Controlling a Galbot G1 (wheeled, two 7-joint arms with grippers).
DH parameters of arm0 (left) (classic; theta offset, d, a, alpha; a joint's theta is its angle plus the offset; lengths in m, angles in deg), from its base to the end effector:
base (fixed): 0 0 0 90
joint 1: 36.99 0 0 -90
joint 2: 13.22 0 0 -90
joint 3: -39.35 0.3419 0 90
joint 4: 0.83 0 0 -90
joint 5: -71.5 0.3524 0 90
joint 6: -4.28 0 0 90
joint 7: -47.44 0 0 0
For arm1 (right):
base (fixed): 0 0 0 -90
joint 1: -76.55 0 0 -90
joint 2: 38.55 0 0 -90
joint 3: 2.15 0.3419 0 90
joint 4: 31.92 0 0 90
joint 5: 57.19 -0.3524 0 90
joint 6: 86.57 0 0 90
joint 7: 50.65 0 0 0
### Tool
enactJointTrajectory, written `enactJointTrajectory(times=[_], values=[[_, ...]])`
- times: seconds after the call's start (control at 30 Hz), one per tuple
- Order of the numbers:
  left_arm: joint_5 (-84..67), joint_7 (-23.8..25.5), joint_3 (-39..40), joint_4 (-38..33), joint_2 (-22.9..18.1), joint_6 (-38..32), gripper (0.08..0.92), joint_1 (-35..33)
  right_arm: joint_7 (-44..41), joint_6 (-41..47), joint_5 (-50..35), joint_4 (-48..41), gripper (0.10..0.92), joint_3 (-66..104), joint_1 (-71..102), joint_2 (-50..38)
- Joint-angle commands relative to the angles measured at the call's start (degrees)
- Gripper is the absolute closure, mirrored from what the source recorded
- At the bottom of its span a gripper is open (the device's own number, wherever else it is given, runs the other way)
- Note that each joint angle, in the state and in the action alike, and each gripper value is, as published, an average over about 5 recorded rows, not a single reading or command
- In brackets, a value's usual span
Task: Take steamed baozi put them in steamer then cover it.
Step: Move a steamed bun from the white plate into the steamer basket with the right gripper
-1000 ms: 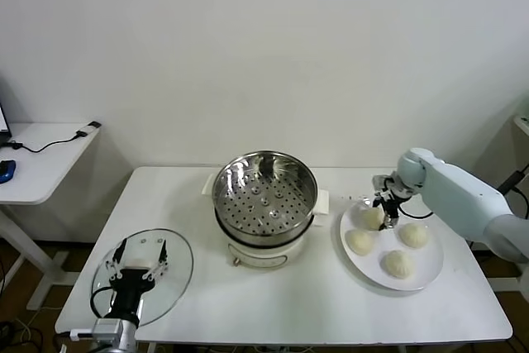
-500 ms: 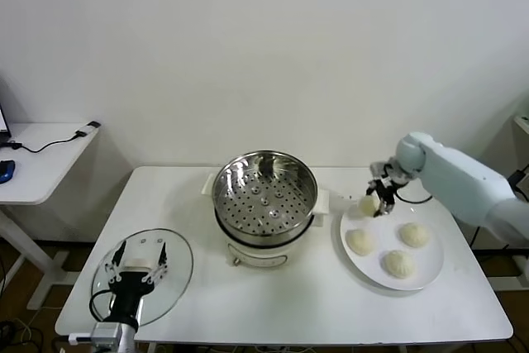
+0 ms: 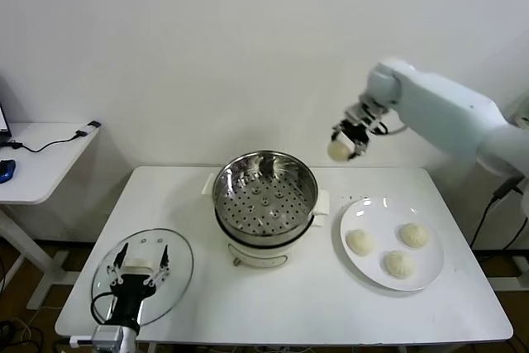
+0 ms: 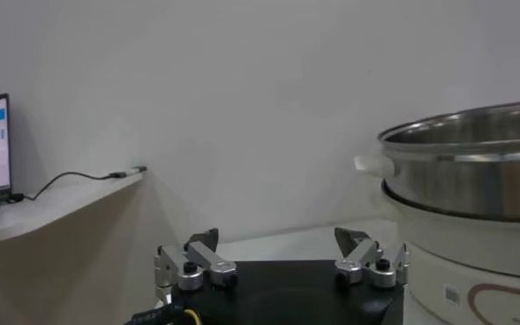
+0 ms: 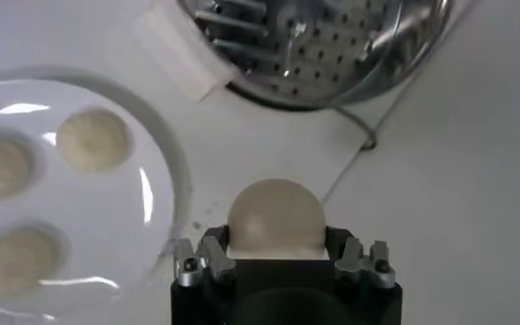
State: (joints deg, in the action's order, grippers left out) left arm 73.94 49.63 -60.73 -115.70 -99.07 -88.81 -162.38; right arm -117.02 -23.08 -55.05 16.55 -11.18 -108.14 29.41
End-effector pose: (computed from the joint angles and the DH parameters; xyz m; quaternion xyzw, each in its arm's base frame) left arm 0.1471 0.0698 -0.3365 0.0344 -0.9926 -0.0966 0.0644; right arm 0.6325 0.0255 0.0103 0.5856 -0.2960 0.7430 0.1318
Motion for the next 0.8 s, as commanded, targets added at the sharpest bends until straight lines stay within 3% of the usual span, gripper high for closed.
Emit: enactJointTrajectory(times=[0.03,0.33,0.8], values=[[0.1,0.0,-0.2,-0.4,0.1,0.2,0.177,-0.1,1.9,-12.2,10.2,2.2,0.33,-0.5,-3.3,10.7],[0.1,-0.1,-0.3,-0.9,0.0,0.1,0.177,-0.8,4.6,-16.9,24.3,1.4,0.33,4.5,7.3,16.0],[-0.2,-0.4,-0.5,-1.3,-0.3,-0.4,0.177,-1.9,4.3,-16.4,27.0,-7.8,0.33,4.9,13.5,19.8]])
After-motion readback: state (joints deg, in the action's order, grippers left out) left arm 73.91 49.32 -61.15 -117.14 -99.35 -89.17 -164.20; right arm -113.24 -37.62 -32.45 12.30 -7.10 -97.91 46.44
